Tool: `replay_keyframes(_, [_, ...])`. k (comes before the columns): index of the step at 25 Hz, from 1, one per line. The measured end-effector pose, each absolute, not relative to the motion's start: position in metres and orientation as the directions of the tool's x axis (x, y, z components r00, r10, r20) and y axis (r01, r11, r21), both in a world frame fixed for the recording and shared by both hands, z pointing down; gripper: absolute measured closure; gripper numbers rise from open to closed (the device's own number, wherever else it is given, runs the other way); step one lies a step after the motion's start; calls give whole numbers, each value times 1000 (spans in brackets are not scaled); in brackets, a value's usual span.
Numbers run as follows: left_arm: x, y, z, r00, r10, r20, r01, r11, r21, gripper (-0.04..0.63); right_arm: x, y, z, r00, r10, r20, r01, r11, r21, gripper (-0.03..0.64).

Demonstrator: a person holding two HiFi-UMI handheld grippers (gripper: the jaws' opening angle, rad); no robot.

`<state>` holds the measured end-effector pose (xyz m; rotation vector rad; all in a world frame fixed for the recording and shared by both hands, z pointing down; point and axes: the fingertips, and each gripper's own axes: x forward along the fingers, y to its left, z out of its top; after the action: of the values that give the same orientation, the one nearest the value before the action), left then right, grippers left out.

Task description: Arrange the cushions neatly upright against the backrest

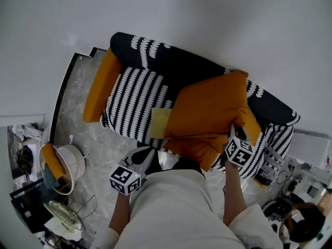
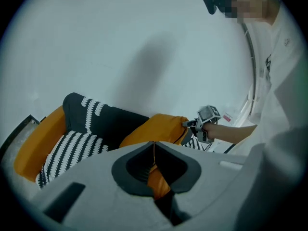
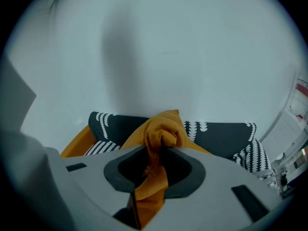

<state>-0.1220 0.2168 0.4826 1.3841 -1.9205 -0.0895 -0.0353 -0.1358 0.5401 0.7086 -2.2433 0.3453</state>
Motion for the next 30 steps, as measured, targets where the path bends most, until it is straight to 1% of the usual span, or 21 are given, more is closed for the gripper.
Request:
replay_keyframes(1, [-134, 222, 484, -105, -848, 520, -794, 386, 469, 583, -37, -129, 538, -555, -402, 728, -598, 801, -14, 533])
replay_keyframes(3, [-158, 235, 485, -43, -862, 506, -811, 326, 485, 583, -42, -111, 534, -534, -432, 727, -634, 773, -6, 557])
replay_keyframes(6, [-197, 254, 481, 55, -873, 485, -845, 218, 488, 583, -54, -77, 525, -520, -461, 719, -685, 728, -29, 571])
replay_keyframes(8, [-224, 265, 480, 95, -878, 470, -858, 166, 485, 582, -69, -54, 516, -522, -482, 704, -701, 713, -30, 572])
replay_keyframes(12, [-271, 284, 483, 129, -880, 457, -881, 109, 460, 581, -117, -7, 491, -576, -500, 647, -698, 713, -70, 574])
replay_keyframes(15, [-289, 287, 487, 168, -865, 472, -897, 64, 436, 580, -163, 26, 475, -629, -480, 611, -661, 744, -97, 575])
replay_keyframes(16, [-291, 285, 486, 183, -863, 471, -902, 43, 430, 570, -177, 34, 469, -645, -473, 600, -650, 752, -107, 575])
replay_keyframes(17, [-291, 281, 484, 200, -862, 466, -906, 18, 423, 521, -189, 42, 462, -661, -467, 588, -641, 758, -119, 575])
replay_keyframes(18, [-290, 278, 482, 218, -859, 463, -910, -7, 415, 451, -201, 49, 456, -675, -463, 575, -634, 762, -132, 577])
replay_keyframes(19, [-288, 275, 481, 234, -854, 465, -914, -31, 403, 409, -211, 55, 448, -688, -462, 559, -631, 762, -146, 577])
replay_keyframes(22, [-275, 264, 486, 264, -829, 493, -934, -91, 346, 340, -233, 70, 424, -711, -497, 498, -643, 746, -173, 577])
replay_keyframes(25, [-250, 251, 497, 307, -790, 531, -939, -162, 303, 218, -249, 85, 400, -722, -532, 441, -662, 716, -220, 577])
replay_keyframes(28, [-238, 248, 506, 304, -758, 577, -951, -212, 223, 111, -264, 107, 381, -750, -511, 421, -649, 692, -316, 577])
replay_keyframes(30, [-243, 253, 514, 255, -754, 605, -967, -196, 164, 78, -273, 129, 371, -778, -471, 416, -618, 693, -370, 577])
